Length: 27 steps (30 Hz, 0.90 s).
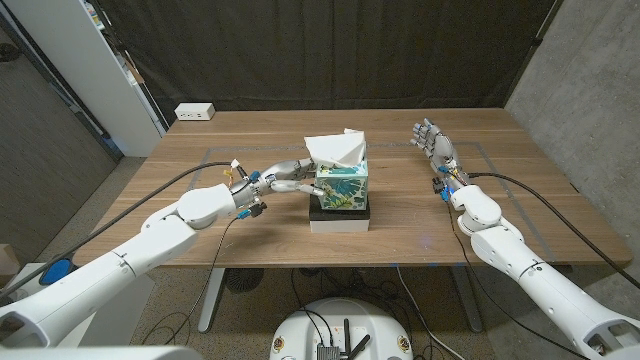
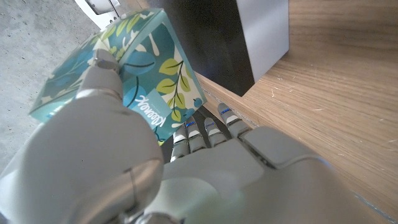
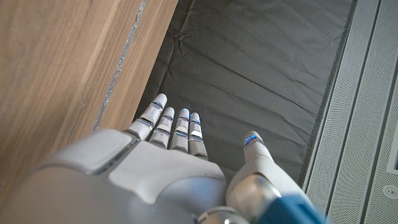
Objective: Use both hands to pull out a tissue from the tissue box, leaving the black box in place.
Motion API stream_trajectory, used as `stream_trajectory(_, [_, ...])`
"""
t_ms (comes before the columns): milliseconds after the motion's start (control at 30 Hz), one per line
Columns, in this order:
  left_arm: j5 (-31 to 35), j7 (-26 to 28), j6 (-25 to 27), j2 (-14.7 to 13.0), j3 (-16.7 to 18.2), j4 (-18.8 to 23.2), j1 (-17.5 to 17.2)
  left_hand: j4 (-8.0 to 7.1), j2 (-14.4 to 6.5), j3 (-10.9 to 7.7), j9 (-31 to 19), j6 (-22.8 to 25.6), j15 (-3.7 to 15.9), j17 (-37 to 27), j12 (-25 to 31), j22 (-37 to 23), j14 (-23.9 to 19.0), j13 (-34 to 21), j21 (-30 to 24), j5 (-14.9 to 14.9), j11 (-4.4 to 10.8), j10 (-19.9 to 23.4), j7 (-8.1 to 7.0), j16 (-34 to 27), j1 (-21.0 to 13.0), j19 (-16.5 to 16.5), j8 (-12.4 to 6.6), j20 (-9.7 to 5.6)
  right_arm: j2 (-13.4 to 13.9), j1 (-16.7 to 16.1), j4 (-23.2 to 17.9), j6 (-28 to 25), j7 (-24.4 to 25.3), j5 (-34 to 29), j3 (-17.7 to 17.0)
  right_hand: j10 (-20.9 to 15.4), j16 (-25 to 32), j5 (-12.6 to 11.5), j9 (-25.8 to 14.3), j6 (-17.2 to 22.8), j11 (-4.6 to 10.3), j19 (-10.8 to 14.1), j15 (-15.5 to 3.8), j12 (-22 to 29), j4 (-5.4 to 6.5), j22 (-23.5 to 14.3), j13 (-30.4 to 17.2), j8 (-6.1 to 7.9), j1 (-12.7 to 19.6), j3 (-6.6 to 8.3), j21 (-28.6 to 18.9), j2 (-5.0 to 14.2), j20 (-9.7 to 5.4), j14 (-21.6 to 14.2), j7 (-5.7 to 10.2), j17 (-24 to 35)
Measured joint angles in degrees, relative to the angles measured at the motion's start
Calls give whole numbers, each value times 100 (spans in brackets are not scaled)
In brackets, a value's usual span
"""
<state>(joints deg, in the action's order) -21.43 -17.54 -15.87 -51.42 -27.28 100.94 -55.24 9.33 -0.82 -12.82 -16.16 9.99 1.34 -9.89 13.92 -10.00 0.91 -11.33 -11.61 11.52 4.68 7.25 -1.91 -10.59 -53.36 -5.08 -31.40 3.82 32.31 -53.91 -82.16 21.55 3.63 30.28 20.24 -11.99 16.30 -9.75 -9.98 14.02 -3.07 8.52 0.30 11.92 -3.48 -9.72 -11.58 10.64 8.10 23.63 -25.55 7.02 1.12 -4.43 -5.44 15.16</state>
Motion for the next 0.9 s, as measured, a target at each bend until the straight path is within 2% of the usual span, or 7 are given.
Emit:
stream_trajectory(100, [-40,77,83,-53,55,96,-52,12,-30,-13,0,37,0,0,0,0,0,0,0,-33,-91,28,38,0,30,9,0,9,-8,39,45,-4,-18,-5,19,0,0,0,0,0,0,0,0,0,0,0,0,0,0,0,0,0,0,0,0,0])
stream_trajectory(400, [-219,276,421,-255,282,475,-208,-25,-38,-52,0,80,-31,0,0,0,-31,1,0,-33,-214,91,80,0,23,9,0,9,-50,148,190,-9,-77,-16,66,0,0,0,0,0,0,2,0,0,0,0,0,0,0,0,7,0,-2,0,0,1])
stream_trajectory(500, [-248,326,501,-306,338,570,-239,-25,-53,-52,0,79,-53,0,-6,0,-53,1,0,-34,-213,91,80,0,7,9,0,9,-61,178,229,-10,-87,-16,76,0,0,0,0,0,0,42,0,0,0,0,0,0,0,0,43,0,-41,0,0,-12])
stream_trajectory(900, [-323,474,806,-483,522,871,-300,-26,-84,-52,0,108,-52,0,-45,-29,-52,1,0,-34,-245,120,112,0,37,9,0,9,-115,292,385,-6,-88,-76,125,0,-20,0,0,0,0,42,0,0,0,0,0,0,0,0,77,0,-41,0,0,-27])
